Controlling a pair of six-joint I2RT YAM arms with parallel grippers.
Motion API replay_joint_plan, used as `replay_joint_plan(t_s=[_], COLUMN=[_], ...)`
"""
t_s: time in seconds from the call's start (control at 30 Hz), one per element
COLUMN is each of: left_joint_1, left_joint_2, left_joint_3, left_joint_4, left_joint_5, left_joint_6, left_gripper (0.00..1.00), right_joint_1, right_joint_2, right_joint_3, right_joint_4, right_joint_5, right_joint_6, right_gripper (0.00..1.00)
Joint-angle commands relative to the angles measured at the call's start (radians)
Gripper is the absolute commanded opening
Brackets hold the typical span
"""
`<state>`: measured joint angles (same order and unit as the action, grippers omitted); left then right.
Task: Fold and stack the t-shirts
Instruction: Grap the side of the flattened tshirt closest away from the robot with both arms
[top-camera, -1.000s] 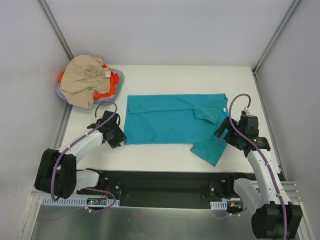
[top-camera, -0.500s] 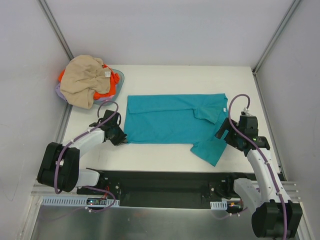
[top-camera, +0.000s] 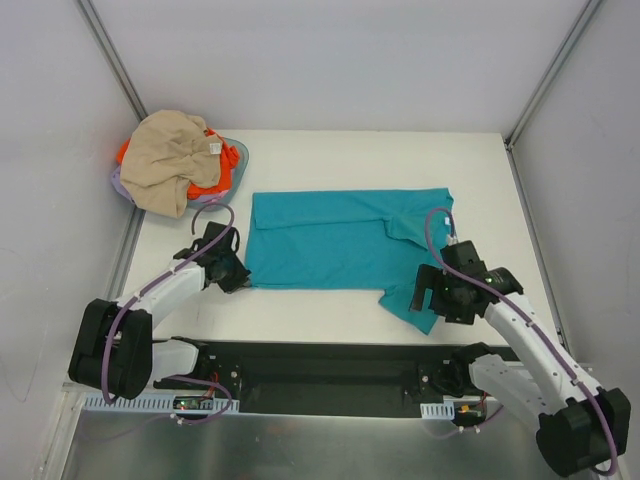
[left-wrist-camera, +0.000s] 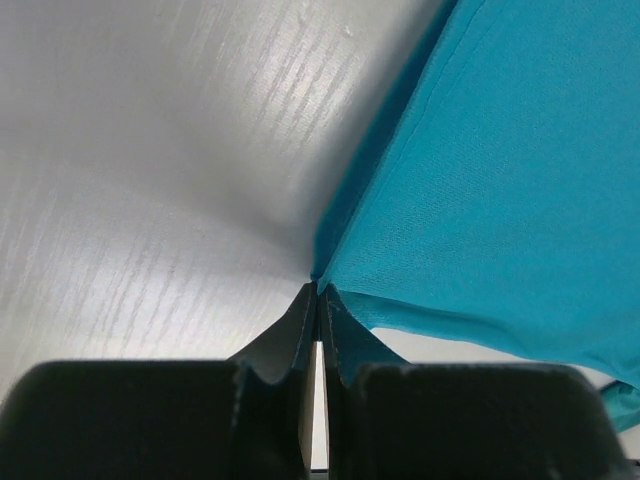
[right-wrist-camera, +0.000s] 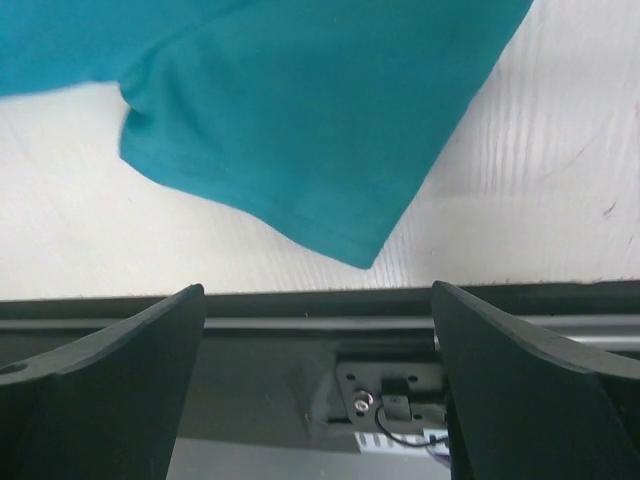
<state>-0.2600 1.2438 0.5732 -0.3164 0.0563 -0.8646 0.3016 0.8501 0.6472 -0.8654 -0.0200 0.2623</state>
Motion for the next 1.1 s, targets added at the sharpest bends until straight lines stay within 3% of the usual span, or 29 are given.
replay_joint_plan(t_s=[0.0, 0.13, 0.17, 0.23, 0.73, 0.93, 0.97, 1.07], left_joint_1=[0.004, 0.004, 0.004, 0.004, 0.004, 0.004, 0.004, 0.004], left_joint_2=[-0.035, -0.027, -0.023, -0.02, -0.006, -0.027, -0.032, -0.053], left_joint_3=[0.007, 0.013, 0.013, 0.019, 0.019, 0.005, 0.002, -0.012], left_joint_4=[-0.062, -0.067, -0.066, -0.066, -0.066, -0.067, -0.067, -0.081], left_joint_5=[-0.05, -0.05, -0.047, -0.036, -0.039, -0.029, -0.029, -0.024], left_joint_6=[0.036, 0.038, 0.036, 0.027, 0.03, 0.035, 0.041, 0.056], left_gripper=[0.0, 0.0, 0.0, 0.0, 0.0, 0.0, 0.0, 0.0], right_joint_1=[0.103, 0.119, 0.12, 0.128, 0.143, 0.148, 0.149, 0.157], right_joint_2=[0.061, 0.153, 0.171, 0.22, 0.414, 0.443, 0.435, 0.371], right_joint_3=[-0.007, -0.044, -0.047, -0.05, -0.034, -0.018, -0.02, -0.032], right_joint_4=[-0.08, 0.04, 0.083, 0.115, 0.132, 0.125, 0.12, 0.071], right_joint_5=[0.081, -0.024, -0.044, -0.083, 0.049, 0.051, 0.051, 0.04], right_joint_6=[0.101, 0.106, 0.104, 0.114, 0.1, 0.101, 0.103, 0.126], right_gripper=[0.97, 0.83, 0.74, 0.65, 0.42, 0.13, 0.01, 0.01])
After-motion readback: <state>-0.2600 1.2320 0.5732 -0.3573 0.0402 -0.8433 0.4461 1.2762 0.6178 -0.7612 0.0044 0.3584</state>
